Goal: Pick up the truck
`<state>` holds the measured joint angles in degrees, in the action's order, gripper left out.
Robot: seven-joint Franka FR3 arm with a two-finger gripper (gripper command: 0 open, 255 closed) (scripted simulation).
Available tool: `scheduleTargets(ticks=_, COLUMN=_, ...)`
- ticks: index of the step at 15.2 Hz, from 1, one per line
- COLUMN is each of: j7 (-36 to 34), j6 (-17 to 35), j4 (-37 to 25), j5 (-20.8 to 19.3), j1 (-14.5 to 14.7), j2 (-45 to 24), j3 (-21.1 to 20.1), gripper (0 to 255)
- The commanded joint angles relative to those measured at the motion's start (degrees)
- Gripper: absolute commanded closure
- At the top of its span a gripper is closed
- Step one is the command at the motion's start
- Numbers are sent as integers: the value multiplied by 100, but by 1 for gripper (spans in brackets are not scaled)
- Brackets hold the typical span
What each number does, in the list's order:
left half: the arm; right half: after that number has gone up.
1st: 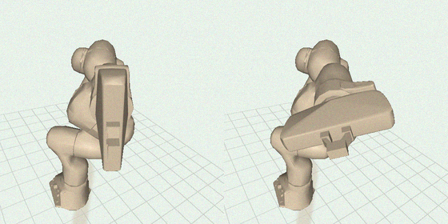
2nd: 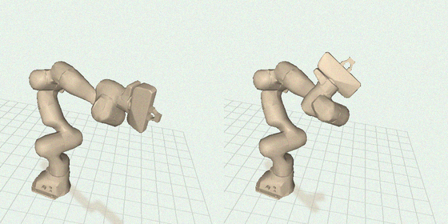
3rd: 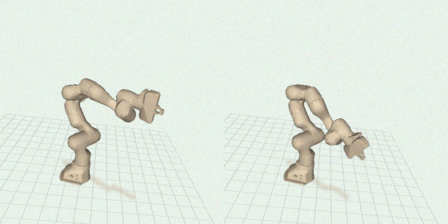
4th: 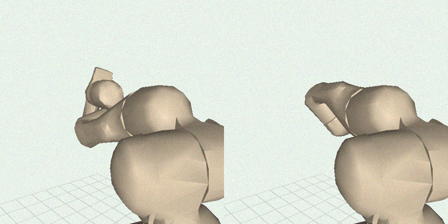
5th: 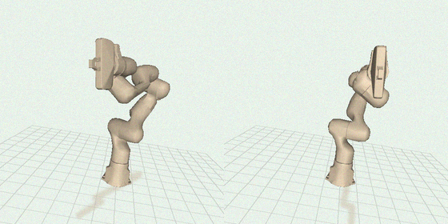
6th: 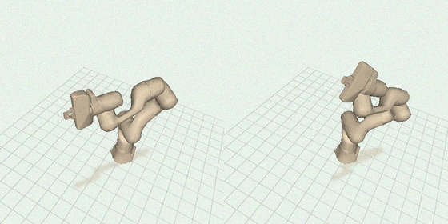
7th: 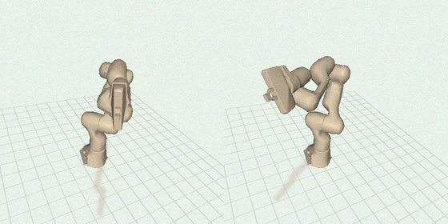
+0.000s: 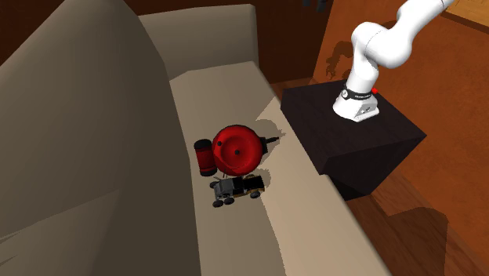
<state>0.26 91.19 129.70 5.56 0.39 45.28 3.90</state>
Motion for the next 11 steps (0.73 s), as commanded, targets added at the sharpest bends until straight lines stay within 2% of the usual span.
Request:
scheduleTargets(ticks=1, j7=0, j6=0, j4=0, j5=0, j1=0, j2=0, j3=0, gripper=0)
scheduleTargets(ticks=11, j7=-458, j6=1741, j4=643, j5=169, j1=194, j2=-1137, j3=-668, gripper=0)
